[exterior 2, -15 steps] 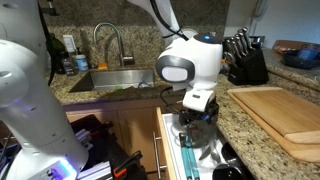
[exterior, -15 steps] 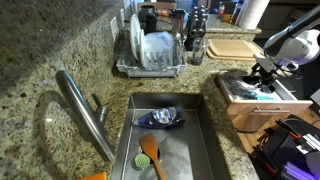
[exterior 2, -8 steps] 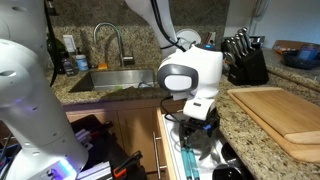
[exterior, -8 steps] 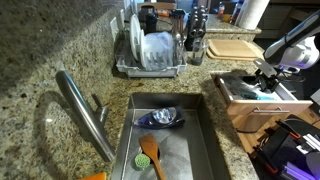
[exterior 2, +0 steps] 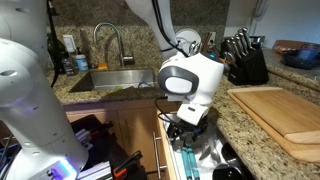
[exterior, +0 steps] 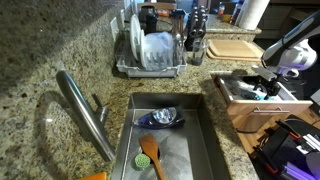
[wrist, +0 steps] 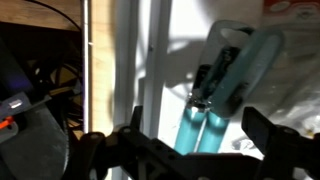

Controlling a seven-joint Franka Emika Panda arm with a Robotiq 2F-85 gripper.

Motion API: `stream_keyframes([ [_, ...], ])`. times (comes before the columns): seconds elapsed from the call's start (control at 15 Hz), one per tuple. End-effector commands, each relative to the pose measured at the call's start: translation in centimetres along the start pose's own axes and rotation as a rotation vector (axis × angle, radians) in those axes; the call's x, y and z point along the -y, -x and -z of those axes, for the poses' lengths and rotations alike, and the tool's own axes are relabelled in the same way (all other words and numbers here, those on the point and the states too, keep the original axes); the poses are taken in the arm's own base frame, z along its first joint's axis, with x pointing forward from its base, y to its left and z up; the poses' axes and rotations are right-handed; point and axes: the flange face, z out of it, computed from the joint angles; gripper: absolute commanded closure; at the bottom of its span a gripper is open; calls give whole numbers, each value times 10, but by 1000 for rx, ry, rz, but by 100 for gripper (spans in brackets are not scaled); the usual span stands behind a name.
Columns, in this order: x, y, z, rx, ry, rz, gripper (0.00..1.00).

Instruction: Remove the blue can opener from the drawer

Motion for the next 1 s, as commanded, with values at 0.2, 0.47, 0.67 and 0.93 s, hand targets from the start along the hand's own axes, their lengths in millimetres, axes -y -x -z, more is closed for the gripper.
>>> stream_keyframes([
  [0.2,0,1,-2,0,9,0,0],
  [0.47,-1,3,-3,6,16,-1,0],
  [0.67,-1,5,-4,6,19,3,0],
  [0.93,5,17,4,66,-120,-36,0],
])
